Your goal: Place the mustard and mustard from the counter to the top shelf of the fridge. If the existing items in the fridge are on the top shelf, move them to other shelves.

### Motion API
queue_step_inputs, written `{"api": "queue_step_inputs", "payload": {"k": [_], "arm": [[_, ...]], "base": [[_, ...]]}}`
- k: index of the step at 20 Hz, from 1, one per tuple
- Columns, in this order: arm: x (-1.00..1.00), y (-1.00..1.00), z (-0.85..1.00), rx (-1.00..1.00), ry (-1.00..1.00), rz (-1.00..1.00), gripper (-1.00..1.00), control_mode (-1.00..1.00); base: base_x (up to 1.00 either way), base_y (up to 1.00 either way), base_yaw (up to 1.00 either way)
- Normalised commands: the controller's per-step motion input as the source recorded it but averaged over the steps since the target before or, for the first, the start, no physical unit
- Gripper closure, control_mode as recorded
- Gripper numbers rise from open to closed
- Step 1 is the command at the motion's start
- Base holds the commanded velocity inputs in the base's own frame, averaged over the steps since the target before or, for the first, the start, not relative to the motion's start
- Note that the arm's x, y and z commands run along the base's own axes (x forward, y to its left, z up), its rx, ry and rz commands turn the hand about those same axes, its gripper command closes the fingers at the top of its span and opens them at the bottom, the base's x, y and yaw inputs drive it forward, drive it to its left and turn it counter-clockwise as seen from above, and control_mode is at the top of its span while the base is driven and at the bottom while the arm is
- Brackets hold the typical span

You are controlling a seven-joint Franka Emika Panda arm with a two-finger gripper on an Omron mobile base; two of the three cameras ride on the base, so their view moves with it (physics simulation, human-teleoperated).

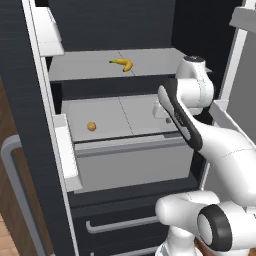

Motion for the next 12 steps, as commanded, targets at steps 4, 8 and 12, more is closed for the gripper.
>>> {"api": "queue_step_inputs", "payload": {"k": [4, 8, 12], "arm": [[-0.08, 0.00, 0.00, 0.00, 0.00, 0.00, -1.00, -1.00], [-0.31, 0.00, 0.00, 0.00, -0.06, 0.01, -1.00, -1.00], [-0.29, 0.00, 0.06, 0.00, -0.15, 0.02, -1.00, -1.00]], "base": [[0.00, 0.00, 0.00], [0.00, 0.00, 0.00], [0.00, 0.00, 0.00]]}}
